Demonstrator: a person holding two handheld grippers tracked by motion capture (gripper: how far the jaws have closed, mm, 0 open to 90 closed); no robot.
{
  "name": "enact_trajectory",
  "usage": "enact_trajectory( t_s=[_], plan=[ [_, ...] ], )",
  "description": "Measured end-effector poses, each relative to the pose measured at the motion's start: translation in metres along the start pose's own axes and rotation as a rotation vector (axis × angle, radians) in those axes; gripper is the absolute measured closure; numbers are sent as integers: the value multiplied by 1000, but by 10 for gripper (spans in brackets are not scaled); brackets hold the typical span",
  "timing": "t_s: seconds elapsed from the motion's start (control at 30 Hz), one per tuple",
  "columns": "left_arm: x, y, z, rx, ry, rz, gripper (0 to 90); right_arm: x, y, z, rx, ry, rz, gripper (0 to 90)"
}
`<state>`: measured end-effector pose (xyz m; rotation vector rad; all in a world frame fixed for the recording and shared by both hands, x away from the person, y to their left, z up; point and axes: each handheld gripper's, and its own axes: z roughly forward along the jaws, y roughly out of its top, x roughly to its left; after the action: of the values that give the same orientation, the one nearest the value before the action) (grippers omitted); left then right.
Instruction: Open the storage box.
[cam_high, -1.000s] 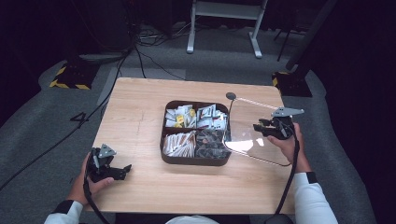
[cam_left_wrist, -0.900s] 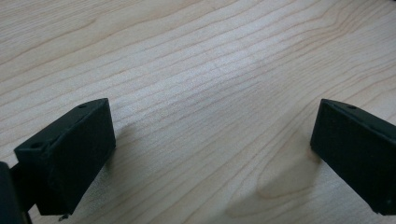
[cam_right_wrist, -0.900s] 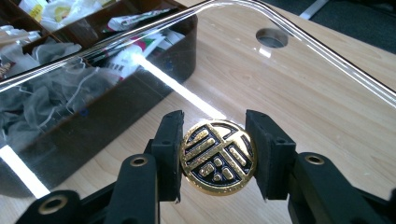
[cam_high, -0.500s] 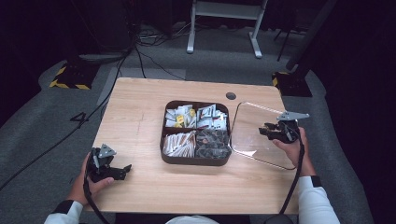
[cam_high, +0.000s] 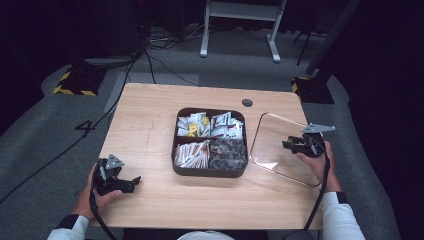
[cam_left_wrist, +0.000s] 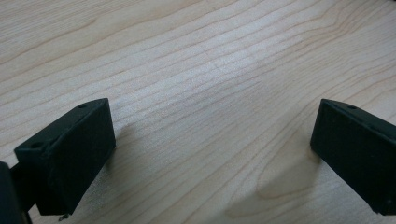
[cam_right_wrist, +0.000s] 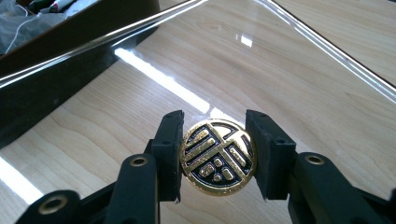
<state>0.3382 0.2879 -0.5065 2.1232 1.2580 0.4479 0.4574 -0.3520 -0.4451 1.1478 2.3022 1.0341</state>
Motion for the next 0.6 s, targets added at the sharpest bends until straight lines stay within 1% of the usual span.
enact_trajectory(
  t_s=[0.13, 0.27, 0.3, 0.6],
  plan=[
    [0, 0, 0, 0, 0, -1, 2, -1, -4, 4, 15, 2, -2, 594],
    [0, 0, 0, 0, 0, 0, 1, -2, -8, 11, 30, 7, 1, 594],
    [0, 0, 0, 0, 0, 0, 2, -2, -10, 14, 42, 6, -5, 594],
    [0, 0, 0, 0, 0, -1, 2, -1, -17, 28, 61, 11, -18, 594]
  ],
)
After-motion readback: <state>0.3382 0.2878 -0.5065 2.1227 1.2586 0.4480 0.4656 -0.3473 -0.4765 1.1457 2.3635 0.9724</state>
